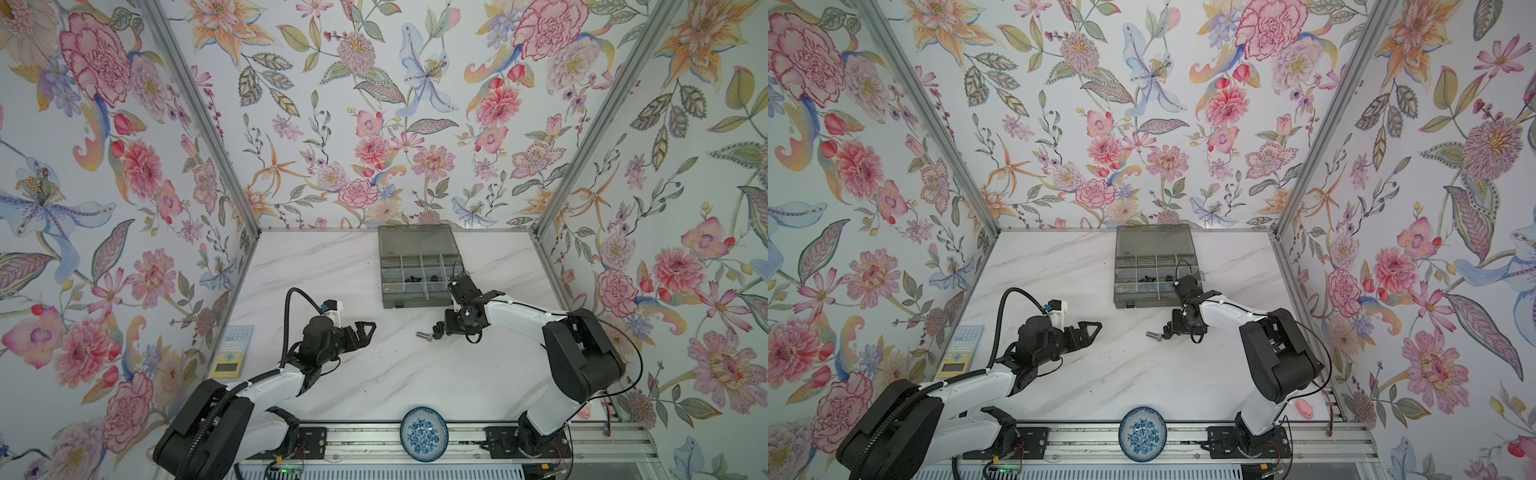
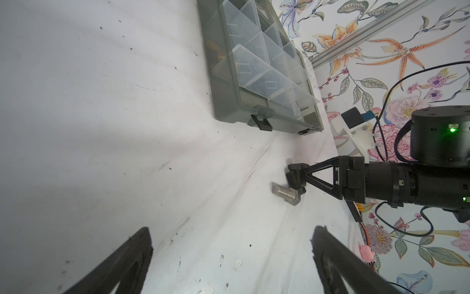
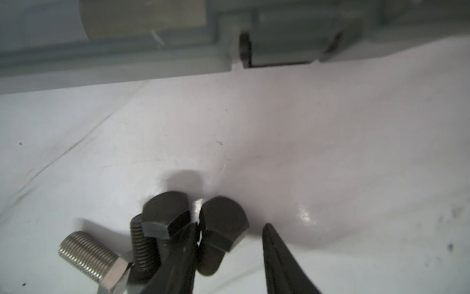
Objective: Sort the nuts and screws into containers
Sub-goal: 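Move the right gripper back to the dark bolts and lower it, then close the right gripper on a dark hex bolt head and lift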
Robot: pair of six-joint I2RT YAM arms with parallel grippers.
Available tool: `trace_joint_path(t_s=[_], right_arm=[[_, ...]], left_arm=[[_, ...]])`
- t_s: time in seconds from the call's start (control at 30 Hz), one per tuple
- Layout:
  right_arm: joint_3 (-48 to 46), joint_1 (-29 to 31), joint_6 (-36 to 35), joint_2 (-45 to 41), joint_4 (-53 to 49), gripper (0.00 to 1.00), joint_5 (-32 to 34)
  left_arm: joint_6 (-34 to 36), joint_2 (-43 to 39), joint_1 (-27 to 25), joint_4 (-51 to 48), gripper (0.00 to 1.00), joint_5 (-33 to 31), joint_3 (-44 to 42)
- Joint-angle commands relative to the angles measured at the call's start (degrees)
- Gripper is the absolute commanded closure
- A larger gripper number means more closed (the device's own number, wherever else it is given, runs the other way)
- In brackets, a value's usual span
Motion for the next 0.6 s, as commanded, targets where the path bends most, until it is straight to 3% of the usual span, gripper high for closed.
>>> trace_joint_path(t_s=[0.0,0.13,0.3,0.57], right_arm=[[-0.9,0.6,0.4,1.5,0.3,0.59,1.7],[-0.9,0.8,0.2,2.3,0.3,0.64,2.2],[-1.2,0.9,-0.1,2.5,0.3,0.79,2.1],[-1.5,0.7,-2.1,1.5,0.3,0.95,1.5]], left_arm=[[-0.4,-0.8,0.7,1.2,0.01,0.3,0.0],[-0.3,-0.9,0.7,1.1,0.01,0.3,0.0],[-0.4,-1.1,0.7,0.9,0.01,0.2,0.0],[-0.3,-1.5,0.7,0.7,0.01,0.3,0.0]])
